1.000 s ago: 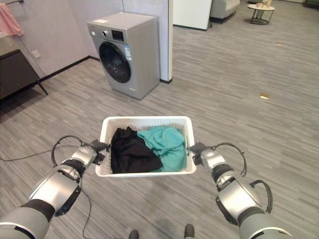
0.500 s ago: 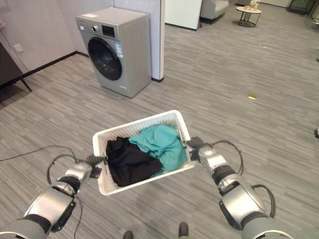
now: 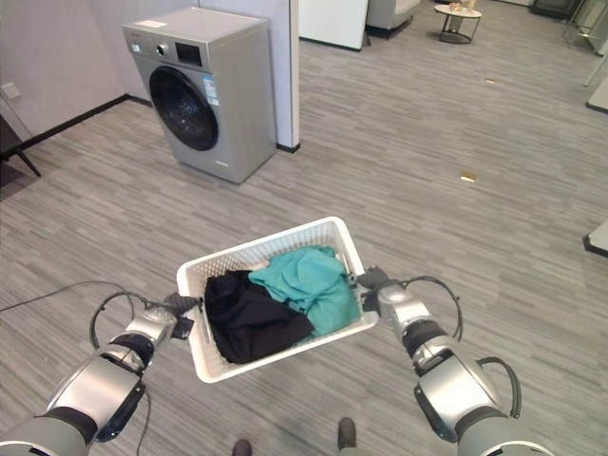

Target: Grab the laundry basket,head to the washer,open it,put in the laundry and shut it.

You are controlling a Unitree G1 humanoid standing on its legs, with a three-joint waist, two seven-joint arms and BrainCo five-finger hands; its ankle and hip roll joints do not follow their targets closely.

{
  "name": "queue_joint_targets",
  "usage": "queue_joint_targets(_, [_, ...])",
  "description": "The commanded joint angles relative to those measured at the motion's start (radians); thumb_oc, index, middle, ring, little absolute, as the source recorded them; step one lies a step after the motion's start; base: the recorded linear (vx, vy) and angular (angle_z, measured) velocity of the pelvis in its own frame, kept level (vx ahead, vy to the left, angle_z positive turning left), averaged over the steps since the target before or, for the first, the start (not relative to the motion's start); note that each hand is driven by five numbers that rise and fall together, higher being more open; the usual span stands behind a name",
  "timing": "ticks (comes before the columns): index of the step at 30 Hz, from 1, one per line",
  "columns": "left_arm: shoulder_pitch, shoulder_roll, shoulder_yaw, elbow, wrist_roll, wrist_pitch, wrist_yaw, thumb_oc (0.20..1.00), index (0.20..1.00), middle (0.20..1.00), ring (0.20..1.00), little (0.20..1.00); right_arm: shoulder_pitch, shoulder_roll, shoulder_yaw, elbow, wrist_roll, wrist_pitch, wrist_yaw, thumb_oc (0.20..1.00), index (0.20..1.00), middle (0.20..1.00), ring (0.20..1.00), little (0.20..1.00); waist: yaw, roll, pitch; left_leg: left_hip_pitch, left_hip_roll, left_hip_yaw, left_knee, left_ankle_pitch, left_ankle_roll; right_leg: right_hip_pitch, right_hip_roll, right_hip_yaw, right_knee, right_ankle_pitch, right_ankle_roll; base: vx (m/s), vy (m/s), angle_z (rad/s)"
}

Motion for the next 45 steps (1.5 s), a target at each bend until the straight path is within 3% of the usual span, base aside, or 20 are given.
queue_joint_targets(1, [-0.221,-0.007,-0.023,0.046,0.035,-0.058,0.015,0.200,0.200,0.200,0.200,0.200,-0.200,0.038,-0.003,-0.006,0.054,-0.074,0.066,0.200,0.200,0.200,0.200,0.200,0.010,0.037,0.055,0.018,-0.147,0.006,0.068,-0.129,0.109,0.072,0.052,-0.038,0.158,-0.204,0.038,0.03,0.041,0.01])
queue_joint_targets(8, [-0.252,-0.003,-0.043,0.039,0.047,-0.060,0.011,0.200,0.200,0.200,0.200,0.200,-0.191,0.024,-0.003,0.032,0.050,-0.064,0.084,0.200,0.200,0.200,0.200,0.200,0.004,0.054,0.074,0.021,-0.153,-0.011,0.076,-0.138,0.124,0.006,0.049,-0.025,0.285,-0.204,0.052,0.03,0.052,0.01])
queue_joint_targets(11, [-0.263,0.007,-0.050,0.031,0.054,-0.061,0.010,0.200,0.200,0.200,0.200,0.200,-0.170,0.032,0.000,0.040,0.040,-0.064,0.099,0.200,0.200,0.200,0.200,0.200,0.002,0.066,0.091,0.027,-0.141,-0.012,0.085,-0.145,0.129,-0.071,0.065,-0.048,0.432,-0.193,0.069,0.03,0.041,0.04])
queue_joint_targets(13, [-0.276,0.010,-0.060,0.032,0.064,-0.060,-0.005,0.200,0.200,0.200,0.200,0.200,-0.149,0.019,0.028,0.048,-0.012,-0.062,0.124,0.200,0.200,0.200,0.200,0.200,-0.020,0.068,0.100,0.036,-0.143,-0.034,0.094,-0.154,0.124,-0.125,0.130,-0.003,0.469,-0.176,0.076,0.16,0.005,-0.04])
queue_joint_targets(19, [-0.275,0.002,-0.055,0.053,0.100,-0.049,-0.035,0.200,0.200,0.200,0.200,0.200,-0.086,-0.010,0.056,0.011,-0.021,-0.056,0.145,0.200,0.200,0.200,0.200,0.200,-0.069,0.064,0.111,0.100,-0.188,-0.075,0.140,-0.215,0.117,-0.192,0.137,-0.066,0.319,-0.150,0.031,0.23,-0.009,0.35])
queue_joint_targets(20, [-0.248,-0.003,-0.042,0.045,0.109,-0.052,-0.051,0.200,0.200,0.200,0.200,0.200,-0.019,-0.029,0.047,-0.046,0.002,-0.058,0.154,0.200,0.200,0.200,0.200,0.200,-0.103,0.064,0.105,0.144,-0.196,-0.106,0.136,-0.216,0.103,-0.218,0.155,-0.042,0.224,-0.111,0.032,0.33,-0.055,0.43])
queue_joint_targets(22, [-0.226,-0.024,-0.039,0.035,0.142,-0.057,-0.066,0.200,0.200,0.200,0.200,0.200,0.057,-0.062,0.017,-0.115,0.007,-0.060,0.169,0.200,0.200,0.200,0.200,0.200,-0.150,0.068,0.096,0.187,-0.188,-0.147,0.126,-0.212,0.083,-0.259,0.147,-0.003,0.146,-0.061,0.045,0.40,-0.103,0.13])
queue_joint_targets(28, [-0.198,-0.069,-0.035,0.029,0.188,-0.057,-0.075,0.200,0.200,0.200,0.200,0.200,0.187,-0.126,-0.021,-0.265,0.011,-0.062,0.190,0.200,0.200,0.200,0.200,0.200,-0.196,0.075,0.064,0.230,-0.174,-0.195,0.155,-0.220,0.057,-0.220,0.163,0.023,0.153,-0.036,0.017,0.21,-0.116,0.48])
queue_joint_targets(30, [-0.160,-0.110,-0.032,0.020,0.191,-0.055,-0.083,0.200,0.200,0.200,0.200,0.200,0.279,-0.151,-0.080,-0.321,0.035,-0.090,0.176,0.200,0.200,0.200,0.200,0.200,-0.208,0.097,0.045,0.218,-0.139,-0.224,0.215,-0.161,0.011,-0.166,0.176,-0.029,0.124,-0.042,-0.006,0.37,-0.334,1.06])
queue_joint_targets(35, [-0.138,-0.120,-0.031,0.018,0.200,-0.054,-0.086,0.200,0.200,0.200,0.200,0.200,0.341,-0.170,-0.097,-0.379,0.014,-0.098,0.175,0.200,0.200,0.200,0.200,0.200,-0.213,0.116,0.026,0.215,-0.094,-0.244,0.267,-0.079,-0.041,-0.105,0.201,-0.068,0.115,-0.102,-0.042,0.19,-0.189,0.40])
queue_joint_targets(39, [-0.110,-0.125,-0.038,0.012,0.220,-0.048,-0.105,0.200,0.200,0.200,0.200,0.200,0.401,-0.195,-0.124,-0.432,-0.005,-0.100,0.176,0.200,0.200,0.200,0.200,0.200,-0.212,0.102,0.025,0.142,-0.074,-0.222,0.455,0.079,-0.110,-0.014,0.214,-0.077,0.085,-0.139,-0.074,0.16,-0.158,0.24])
queue_joint_targets(42, [-0.111,-0.126,-0.039,0.007,0.230,-0.045,-0.107,0.200,0.200,0.200,0.200,0.200,0.408,-0.216,-0.138,-0.488,-0.003,-0.108,0.170,0.200,0.200,0.200,0.200,0.200,-0.200,0.068,0.044,0.065,-0.084,-0.145,0.662,0.121,-0.109,0.054,0.203,-0.063,0.061,-0.150,-0.096,0.13,-0.167,0.11])
queue_joint_targets(44, [-0.113,-0.127,-0.040,0.006,0.234,-0.046,-0.109,0.200,0.200,0.200,0.200,0.200,0.406,-0.222,-0.144,-0.500,-0.002,-0.110,0.166,0.200,0.200,0.200,0.200,0.200,-0.194,0.063,0.050,0.051,-0.082,-0.114,0.678,0.115,-0.096,0.068,0.204,-0.060,0.061,-0.156,-0.100,0.10,-0.106,-0.08])
queue_joint_targets(45, [-0.120,-0.138,-0.043,0.003,0.237,-0.044,-0.111,0.200,0.200,0.200,0.200,0.200,0.412,-0.239,-0.162,-0.532,-0.008,-0.114,0.158,0.200,0.200,0.200,0.200,0.200,-0.194,0.052,0.057,-0.013,-0.053,-0.022,0.634,0.090,-0.069,0.094,0.188,-0.069,0.063,-0.170,-0.098,0.13,-0.081,-0.08])
